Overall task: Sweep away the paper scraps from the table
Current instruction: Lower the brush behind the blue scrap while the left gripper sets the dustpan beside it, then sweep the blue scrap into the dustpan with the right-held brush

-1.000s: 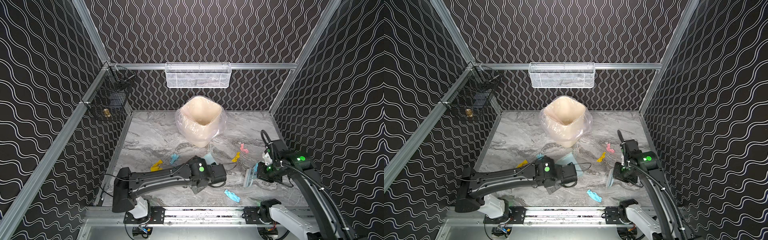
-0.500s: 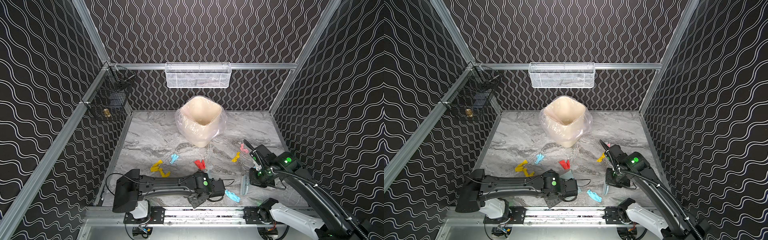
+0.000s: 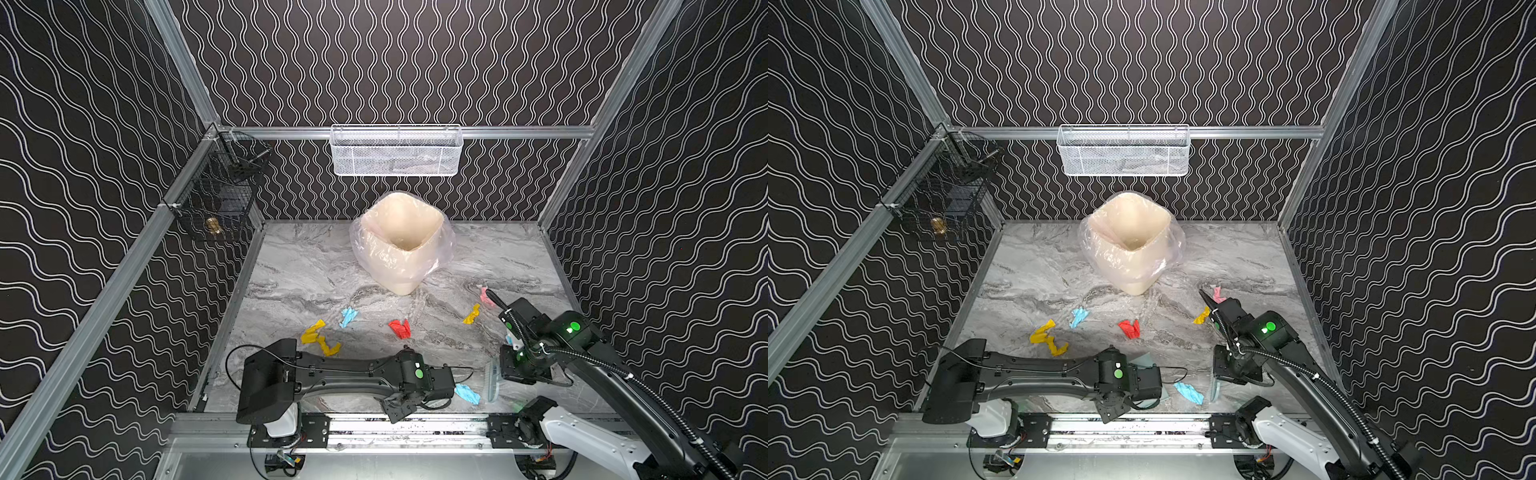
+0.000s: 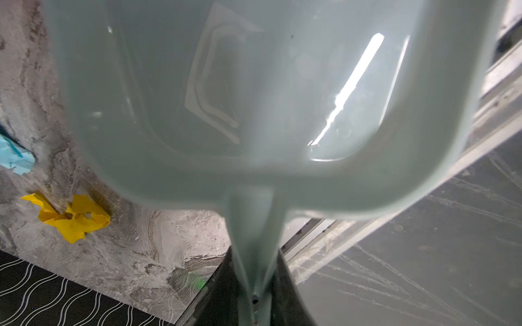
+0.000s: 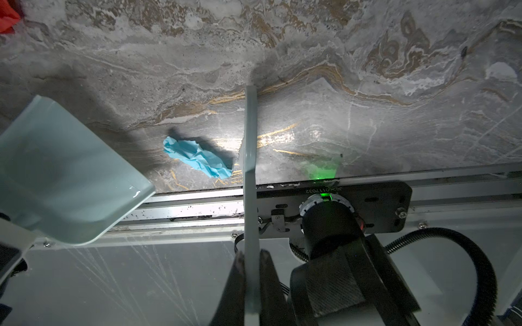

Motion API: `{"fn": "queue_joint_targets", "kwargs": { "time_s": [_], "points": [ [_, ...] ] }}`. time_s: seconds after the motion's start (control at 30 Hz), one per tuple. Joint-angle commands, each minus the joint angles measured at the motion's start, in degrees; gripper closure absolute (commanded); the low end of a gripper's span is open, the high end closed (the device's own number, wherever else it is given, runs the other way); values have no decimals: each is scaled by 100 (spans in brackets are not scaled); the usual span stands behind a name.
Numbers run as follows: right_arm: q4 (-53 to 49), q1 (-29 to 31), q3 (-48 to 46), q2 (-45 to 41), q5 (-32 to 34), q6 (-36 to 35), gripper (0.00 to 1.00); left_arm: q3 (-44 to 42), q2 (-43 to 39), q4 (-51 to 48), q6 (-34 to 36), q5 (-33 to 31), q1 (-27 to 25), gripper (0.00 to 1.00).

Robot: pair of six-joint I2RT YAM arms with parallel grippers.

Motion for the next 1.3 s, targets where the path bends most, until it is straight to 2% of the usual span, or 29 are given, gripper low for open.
{"fn": "queue_joint_targets", "kwargs": {
  "time_s": [0.0,0.37,0.8,0.9,1.07,1.27],
  "points": [
    [-96,92,-39,28,-125,151,100,-21,30,-50,129,139,-38,100],
    [-13,442,64,192,-235,531,100,14,299,-49,257,-46,-32,100],
    [855,1045,257,525,-410,974,100,-130,372,108,331,-120,-2,100],
    [839,1074,341,577,-294,946,100,-163,382,144,318,-124,2,100],
    [173,1075,416,538,190,697,100,-257,347,222,324,-106,14,100],
    [426,1089,501,711,119,335,100,-365,292,347,452,-144,142,100]
  ]
}}
